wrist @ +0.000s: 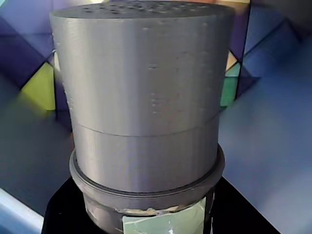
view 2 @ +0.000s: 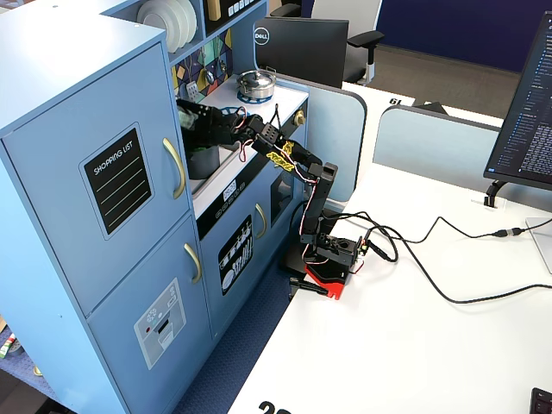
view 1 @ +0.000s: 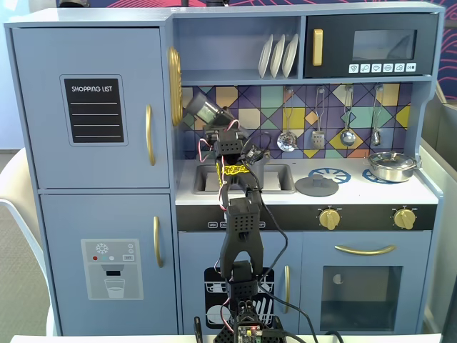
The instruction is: Put salt in the gray recipient
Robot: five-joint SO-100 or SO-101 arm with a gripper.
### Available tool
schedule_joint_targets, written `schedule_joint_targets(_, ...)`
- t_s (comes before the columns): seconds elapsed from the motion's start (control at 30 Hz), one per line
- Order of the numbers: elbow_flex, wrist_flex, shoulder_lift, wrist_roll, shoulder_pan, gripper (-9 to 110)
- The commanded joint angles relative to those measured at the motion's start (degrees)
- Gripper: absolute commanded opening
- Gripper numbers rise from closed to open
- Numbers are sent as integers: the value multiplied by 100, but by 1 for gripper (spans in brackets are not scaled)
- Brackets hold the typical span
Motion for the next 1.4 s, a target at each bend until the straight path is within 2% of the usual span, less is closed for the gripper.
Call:
schedule_joint_targets(0.0, -1116, 1705, -220, 167, 97, 0)
schedule_joint_targets(0.07, -598, 1512, -35, 185, 149, 0)
schedule_joint_targets(0.23, 1239, -1274, 861, -510, 44, 0)
schedule_joint_targets(0.3, 817, -1072, 694, -606, -105, 0)
schedule_joint_targets(0.4, -264, 79, 185, -299, -88, 0)
schedule_joint_targets(0.53, 149, 545, 272, -35, -18, 0)
schedule_joint_targets(0.63, 932, -26, 615, -211, 18, 0)
schedule_joint_targets(0.73, 1213, -905, 844, -914, 26, 0)
schedule_joint_targets(0.87, 536, -1046, 703, -2487, 264, 0)
schedule_joint_targets(0.97, 281, -888, 694, -4368, 738, 0)
schedule_joint_targets(1.17, 703, -659, 1002, -7919, 2742, 0)
schedule_joint_targets(1.37, 1767, -2549, 1327, -12059, 4649, 0)
